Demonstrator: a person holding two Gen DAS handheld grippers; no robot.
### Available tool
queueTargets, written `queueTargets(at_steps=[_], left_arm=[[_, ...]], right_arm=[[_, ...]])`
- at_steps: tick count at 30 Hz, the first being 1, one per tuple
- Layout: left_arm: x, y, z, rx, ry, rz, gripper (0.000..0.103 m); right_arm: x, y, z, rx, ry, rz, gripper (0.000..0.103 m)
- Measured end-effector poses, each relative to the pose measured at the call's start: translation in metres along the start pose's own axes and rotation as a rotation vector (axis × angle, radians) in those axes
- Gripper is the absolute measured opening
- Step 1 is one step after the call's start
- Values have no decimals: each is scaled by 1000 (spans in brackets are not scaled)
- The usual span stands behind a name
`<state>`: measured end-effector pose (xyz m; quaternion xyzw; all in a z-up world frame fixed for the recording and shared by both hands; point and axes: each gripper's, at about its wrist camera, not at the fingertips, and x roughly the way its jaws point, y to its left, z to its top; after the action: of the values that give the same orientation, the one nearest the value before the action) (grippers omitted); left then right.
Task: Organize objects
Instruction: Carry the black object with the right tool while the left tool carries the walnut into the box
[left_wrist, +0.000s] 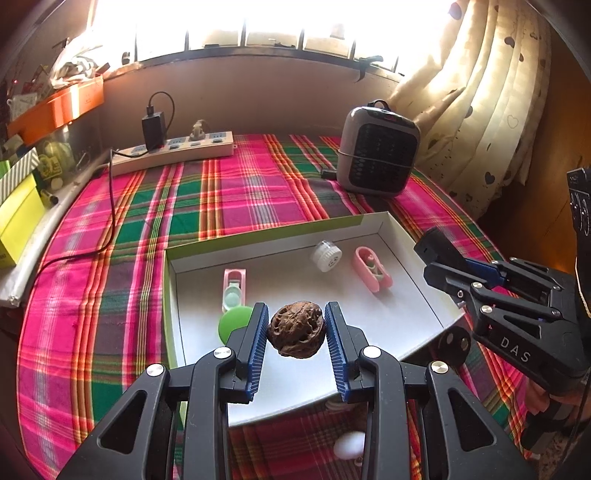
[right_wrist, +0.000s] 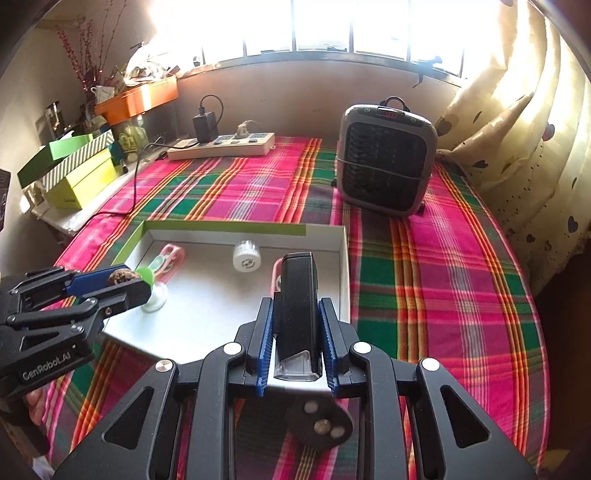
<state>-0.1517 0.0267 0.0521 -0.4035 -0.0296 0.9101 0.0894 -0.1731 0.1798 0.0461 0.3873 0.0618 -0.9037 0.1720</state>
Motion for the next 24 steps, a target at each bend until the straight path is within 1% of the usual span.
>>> queueTargets(at_steps=[11,19,24], left_arm=[[29,6,14,-8,35,9,29],[49,8,18,-8,68,19,29],[57,7,19,1,77,22,29]], right_arm=[[40,-5,20,-15,58,-42,25],[55,-2,26,-34,81,-51,25],[63,-3,27,-50,87,-75,25]])
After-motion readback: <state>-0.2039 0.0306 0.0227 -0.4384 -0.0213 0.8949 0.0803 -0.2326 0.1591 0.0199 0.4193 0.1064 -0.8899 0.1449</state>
